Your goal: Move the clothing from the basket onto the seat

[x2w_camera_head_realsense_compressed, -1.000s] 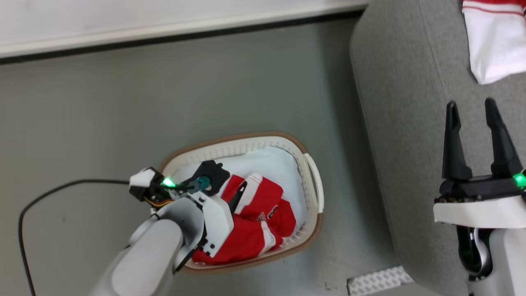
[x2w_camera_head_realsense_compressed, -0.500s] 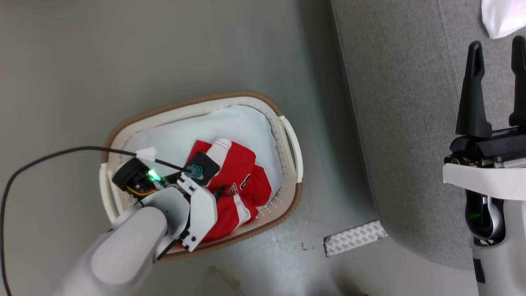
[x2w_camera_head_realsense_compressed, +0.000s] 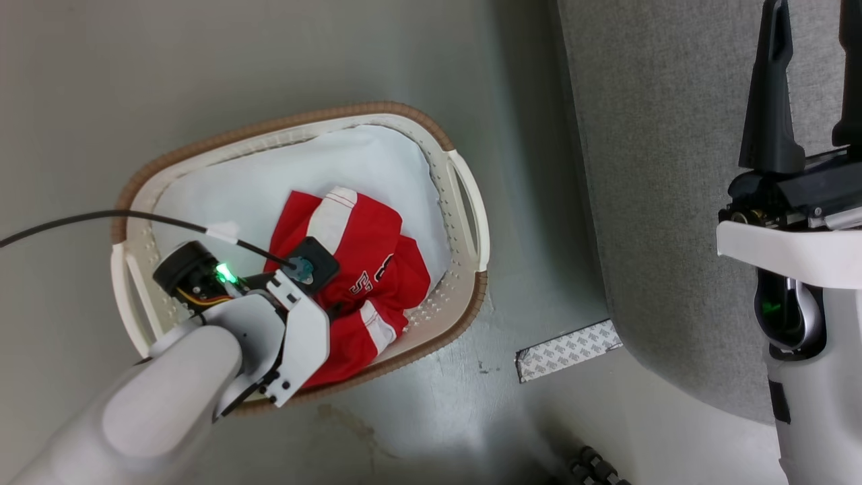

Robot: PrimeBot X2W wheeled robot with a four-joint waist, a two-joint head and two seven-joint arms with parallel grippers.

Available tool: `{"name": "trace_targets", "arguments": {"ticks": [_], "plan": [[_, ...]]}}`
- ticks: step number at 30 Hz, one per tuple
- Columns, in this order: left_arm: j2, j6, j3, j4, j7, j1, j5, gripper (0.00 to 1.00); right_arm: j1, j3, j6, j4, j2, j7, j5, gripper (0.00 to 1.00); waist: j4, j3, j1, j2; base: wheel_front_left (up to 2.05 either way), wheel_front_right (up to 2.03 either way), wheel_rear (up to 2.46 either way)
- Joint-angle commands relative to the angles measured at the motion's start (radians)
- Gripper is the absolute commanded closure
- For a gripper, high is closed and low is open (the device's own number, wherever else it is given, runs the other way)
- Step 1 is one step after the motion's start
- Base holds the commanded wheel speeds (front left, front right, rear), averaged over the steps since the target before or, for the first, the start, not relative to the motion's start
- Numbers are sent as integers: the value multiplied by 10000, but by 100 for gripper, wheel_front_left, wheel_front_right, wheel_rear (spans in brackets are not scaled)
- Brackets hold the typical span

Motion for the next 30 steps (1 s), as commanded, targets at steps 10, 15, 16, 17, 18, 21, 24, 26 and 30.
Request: {"name": "trace_targets", "arguments": {"ticks": [10,15,16,17,18,21,24,26,30], "plan": [[782,23,-164,-788,524,-108,-352,0,-489,66,-22,-15,-1,8,325,0,-144,409,-2,0,0,0,0],[983,64,-198,-909,672,-149,-291,0,-565,65,-22,-34,1,9,461,0,-257,551,-2,0,0,0,0],[1017,49,-208,-919,681,-172,-248,0,-564,64,-22,-38,1,9,491,0,-282,582,-2,0,0,0,0],[1056,65,-212,-927,661,-200,-198,0,-562,64,-22,-39,-1,9,502,0,-308,616,-2,0,0,0,0],[1092,85,-221,-922,640,-222,-151,0,-560,69,-22,-37,-1,9,512,0,-328,642,-2,0,0,0,0],[1161,142,-247,-878,551,-282,-70,0,-562,98,-22,-19,1,9,566,0,-387,717,-2,0,0,0,0],[1134,154,-278,-811,470,-371,-11,0,-570,76,-23,-10,1,8,592,0,-419,783,-2,0,0,0,0],[1094,160,-312,-735,407,-404,47,0,-578,34,-22,-5,1,9,594,0,-416,813,-2,0,0,0,0],[982,155,-386,-556,295,-457,72,56,-620,-31,-22,9,-1,8,583,0,-390,854,-2,0,0,0,0]]}}
